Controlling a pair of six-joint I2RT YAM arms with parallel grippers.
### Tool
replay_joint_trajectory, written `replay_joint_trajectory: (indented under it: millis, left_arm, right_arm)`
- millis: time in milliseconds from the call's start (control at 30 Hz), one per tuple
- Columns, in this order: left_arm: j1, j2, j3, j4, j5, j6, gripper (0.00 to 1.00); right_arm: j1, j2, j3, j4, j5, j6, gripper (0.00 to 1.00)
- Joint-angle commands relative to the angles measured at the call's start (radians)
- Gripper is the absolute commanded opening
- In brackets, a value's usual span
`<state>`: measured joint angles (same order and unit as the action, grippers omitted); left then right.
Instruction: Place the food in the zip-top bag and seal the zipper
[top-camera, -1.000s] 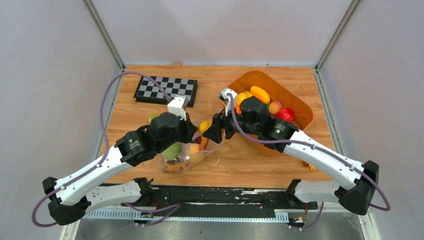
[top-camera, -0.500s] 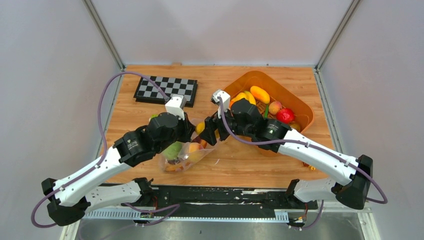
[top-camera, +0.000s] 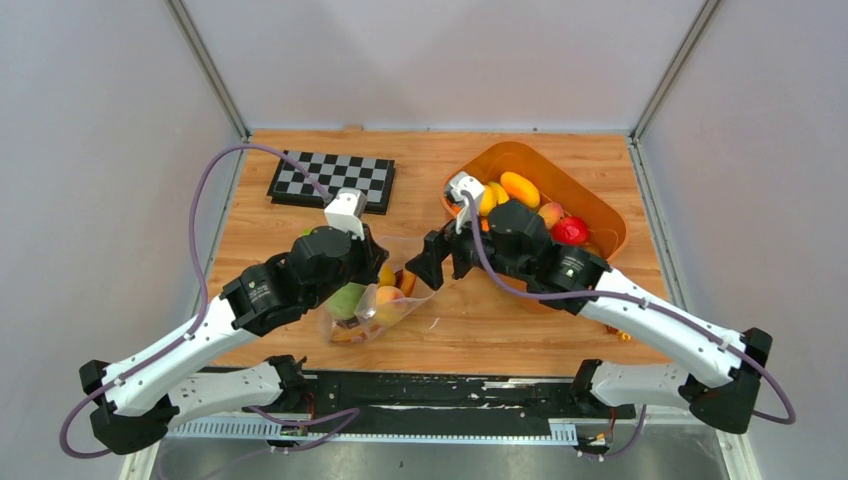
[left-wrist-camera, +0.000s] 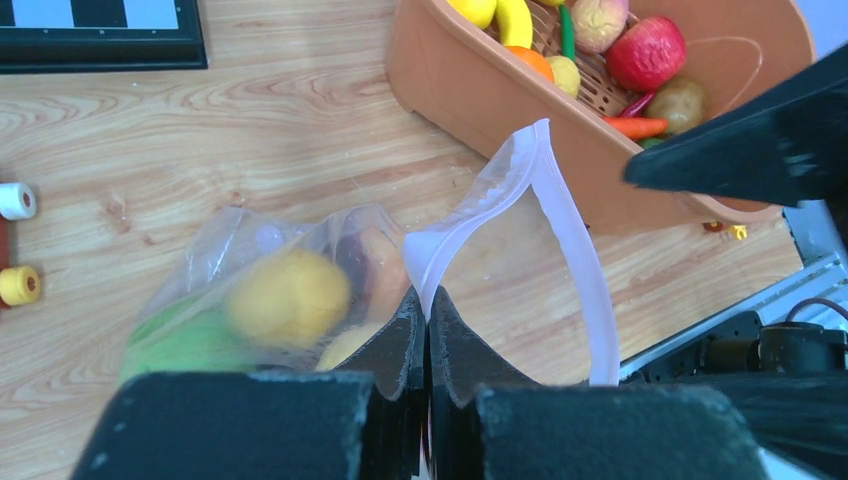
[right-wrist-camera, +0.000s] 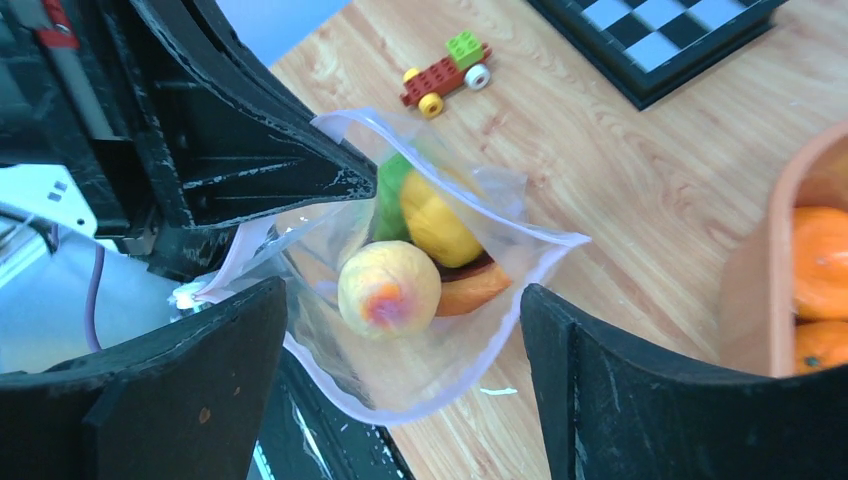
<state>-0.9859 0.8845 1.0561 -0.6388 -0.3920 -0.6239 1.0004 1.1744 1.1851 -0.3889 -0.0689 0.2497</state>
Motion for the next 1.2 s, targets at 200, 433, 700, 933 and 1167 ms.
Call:
replay_joint_trajectory:
  millis: [200, 433, 700, 933, 1167]
  left_arm:
    - [0.002, -0.024, 0.025, 0.032, -0.016, -0.017, 0.04]
    - [0.003, -0.026, 0.019, 0.033, -0.015, -0.019, 0.04]
    - [0.002, -0.030, 0.013, 0.031, -0.010, -0.020, 0.04]
    - [0.003, -0.022, 0.010, 0.040, 0.002, -0.021, 0.04]
    - [0.002, -0.033, 0.007, 0.032, -0.003, -0.021, 0.04]
  right_arm:
    - [-0.067, -0.181, -0.082, -0.058, 0.460, 0.043, 0.93]
    - [-0.320, -0.128, -0.080, -0.209, 0.410, 0.046, 0.91]
    - [-0.524, 0.005, -0.072, -0.362, 0.561, 0.058, 0.97]
    - [-0.647, 0.135, -0.086, -0.347, 0.594, 0.058, 1.00]
    - [-0.725, 0.224, -0.080, -0.274, 0.608, 0.005, 1.00]
